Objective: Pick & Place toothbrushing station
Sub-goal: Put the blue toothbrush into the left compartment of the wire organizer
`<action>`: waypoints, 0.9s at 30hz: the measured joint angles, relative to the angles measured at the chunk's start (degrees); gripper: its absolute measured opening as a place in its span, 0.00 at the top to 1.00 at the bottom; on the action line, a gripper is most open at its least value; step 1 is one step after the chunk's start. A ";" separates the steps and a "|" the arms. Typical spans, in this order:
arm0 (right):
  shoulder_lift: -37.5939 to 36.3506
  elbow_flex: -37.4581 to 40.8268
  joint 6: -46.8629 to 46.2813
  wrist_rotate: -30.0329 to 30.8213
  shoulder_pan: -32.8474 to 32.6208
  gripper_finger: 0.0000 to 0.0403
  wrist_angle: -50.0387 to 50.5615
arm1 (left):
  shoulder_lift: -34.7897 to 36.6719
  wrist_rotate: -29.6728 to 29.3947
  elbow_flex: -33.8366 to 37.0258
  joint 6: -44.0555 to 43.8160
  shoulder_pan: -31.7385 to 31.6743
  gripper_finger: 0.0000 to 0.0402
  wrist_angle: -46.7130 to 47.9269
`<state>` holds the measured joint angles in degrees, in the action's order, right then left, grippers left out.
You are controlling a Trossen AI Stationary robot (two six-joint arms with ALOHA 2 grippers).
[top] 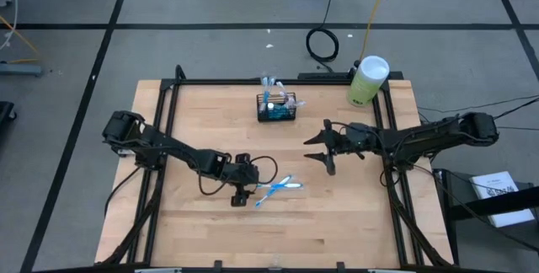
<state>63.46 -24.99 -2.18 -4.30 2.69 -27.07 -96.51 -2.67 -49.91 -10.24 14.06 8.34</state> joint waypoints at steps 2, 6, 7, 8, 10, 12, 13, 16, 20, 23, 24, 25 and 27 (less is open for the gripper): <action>0.00 0.02 0.02 -0.01 0.10 0.51 -0.59 | 0.00 -0.35 0.00 0.75 0.00 0.27 -0.56; 0.00 0.04 0.05 0.01 0.33 0.51 -0.69 | -1.32 -0.19 -0.02 1.69 0.00 0.27 -3.58; 0.00 0.04 0.05 0.01 0.33 0.51 -0.75 | -2.32 0.83 0.00 2.05 -0.01 0.27 -4.46; 0.00 0.04 0.05 0.03 0.35 0.51 -0.97 | -3.33 1.86 0.00 2.26 -0.03 0.27 -5.91; -0.01 0.08 0.03 0.00 0.35 0.51 -1.26 | -5.29 4.29 0.02 2.46 -0.25 0.27 -7.89; 0.00 0.09 -0.05 0.01 0.35 0.51 -1.48 | -6.36 5.82 0.04 2.59 -0.52 0.27 -10.12; 0.00 0.09 -0.06 0.01 0.35 0.51 -1.47 | -6.40 6.12 0.04 2.60 -0.69 0.27 -10.22; 0.00 0.09 -0.08 0.01 0.35 0.51 -1.47 | -6.40 6.08 0.04 3.22 -1.01 0.31 -10.53; 0.00 0.09 0.03 0.01 0.35 0.51 -1.63 | -5.97 5.70 0.01 5.05 -0.98 0.46 -11.09; 0.00 0.09 0.37 0.01 0.35 0.51 -1.72 | -5.98 5.68 0.00 6.05 -1.30 0.61 -10.78; 0.00 0.09 0.52 0.01 0.35 0.51 -1.72 | -5.99 5.64 0.00 6.27 -1.47 0.66 -10.77; 0.00 0.09 0.65 0.01 0.35 0.51 -1.80 | -5.97 5.66 0.00 6.67 -1.61 0.71 -10.64; 0.00 0.09 1.03 0.01 0.35 0.51 -1.82 | -5.87 5.88 0.00 6.98 -2.02 0.81 -10.00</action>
<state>63.46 -24.91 -1.15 -4.29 3.05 -28.89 -102.38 3.21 -49.91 -3.27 12.05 -1.66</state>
